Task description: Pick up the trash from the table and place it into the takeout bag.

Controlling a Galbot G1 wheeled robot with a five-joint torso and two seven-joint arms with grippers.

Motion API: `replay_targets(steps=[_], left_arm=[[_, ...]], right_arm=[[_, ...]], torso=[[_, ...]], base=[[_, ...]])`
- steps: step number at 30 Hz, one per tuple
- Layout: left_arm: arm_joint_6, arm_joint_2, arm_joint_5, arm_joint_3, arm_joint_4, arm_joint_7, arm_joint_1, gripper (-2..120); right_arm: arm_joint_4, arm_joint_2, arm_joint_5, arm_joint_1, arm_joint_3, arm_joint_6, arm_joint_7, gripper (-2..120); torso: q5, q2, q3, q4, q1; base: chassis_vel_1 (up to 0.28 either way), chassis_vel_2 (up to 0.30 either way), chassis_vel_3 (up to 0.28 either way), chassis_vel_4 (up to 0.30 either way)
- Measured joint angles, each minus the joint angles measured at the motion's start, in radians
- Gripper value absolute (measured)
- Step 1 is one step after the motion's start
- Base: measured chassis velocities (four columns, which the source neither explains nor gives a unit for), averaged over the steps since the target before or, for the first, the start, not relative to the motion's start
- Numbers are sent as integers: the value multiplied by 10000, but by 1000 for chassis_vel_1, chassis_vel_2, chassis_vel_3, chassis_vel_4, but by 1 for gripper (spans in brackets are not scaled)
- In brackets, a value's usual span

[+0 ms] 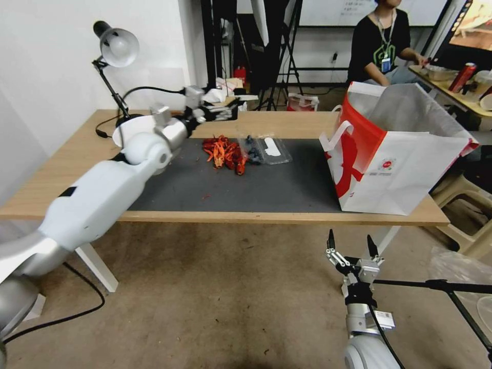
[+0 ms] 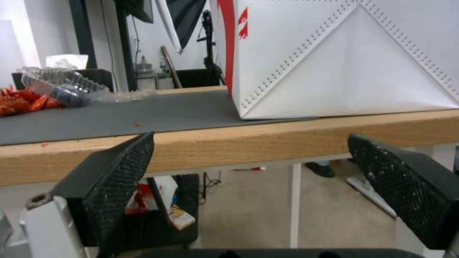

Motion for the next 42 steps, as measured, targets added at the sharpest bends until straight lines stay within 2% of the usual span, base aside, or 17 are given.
replay_targets(steps=[1,6,9,13,16,21,24,28,30,35,41,42], left_arm=[[20,130,69,-386,-228,-74,455,100],[56,288,194,-1042,-657,-280,1423,100],[126,374,376,-1918,-1272,-567,2643,100],[129,396,486,-2407,-1583,-716,3312,100],[62,452,805,-3330,-2183,-1020,4602,100],[-27,421,1121,-4073,-2698,-1313,5644,100],[-70,233,1521,-5022,-3218,-1414,6802,100],[-109,64,1796,-5534,-3527,-1476,7462,100],[-126,-84,2116,-5926,-3749,-1521,8046,100],[-164,-514,2677,-6960,-4311,-1620,9493,100],[-349,-889,3114,-7546,-4569,-1623,10318,100],[-465,-1174,3325,-7888,-4758,-1622,10817,100]], right_arm=[[0,-10,-3,6,-9,-12,-1,100],[0,-55,-4,-2,-12,-19,-1,100],[-3,-62,-18,7,-51,-23,-4,100],[-31,-55,-45,26,-84,-25,-6,100],[-85,-63,-65,39,-132,-23,-16,100],[-88,-81,-66,31,-140,-12,-20,100],[-59,-105,-67,15,-154,-6,-24,100],[-29,-121,-66,5,-160,-5,-25,100],[-8,-139,-64,3,-167,-5,-28,100],[101,-145,-59,10,-206,-42,-35,100],[130,-157,-50,4,-205,-63,-37,100],[147,-161,-33,2,-204,-67,-38,100]], torso=[[9,1,-1,4,0],[1,0,-1,3,-1],[1,0,-1,3,0],[7,0,-1,3,-1],[6,0,-2,2,0],[4,0,-1,1,0],[0,0,-1,4,0],[10,1,-2,1,-1],[1,1,-1,1,0],[6,1,-1,4,0],[3,1,0,3,0],[7,1,-1,1,-1]], base=[[0,0,0,0],[0,0,0,0],[0,0,0,0],[0,0,0,0],[0,0,0,0],[0,0,0,0],[0,0,0,0],[0,0,0,0],[0,0,0,0],[0,0,0,0],[0,0,0,0],[0,0,0,0]])
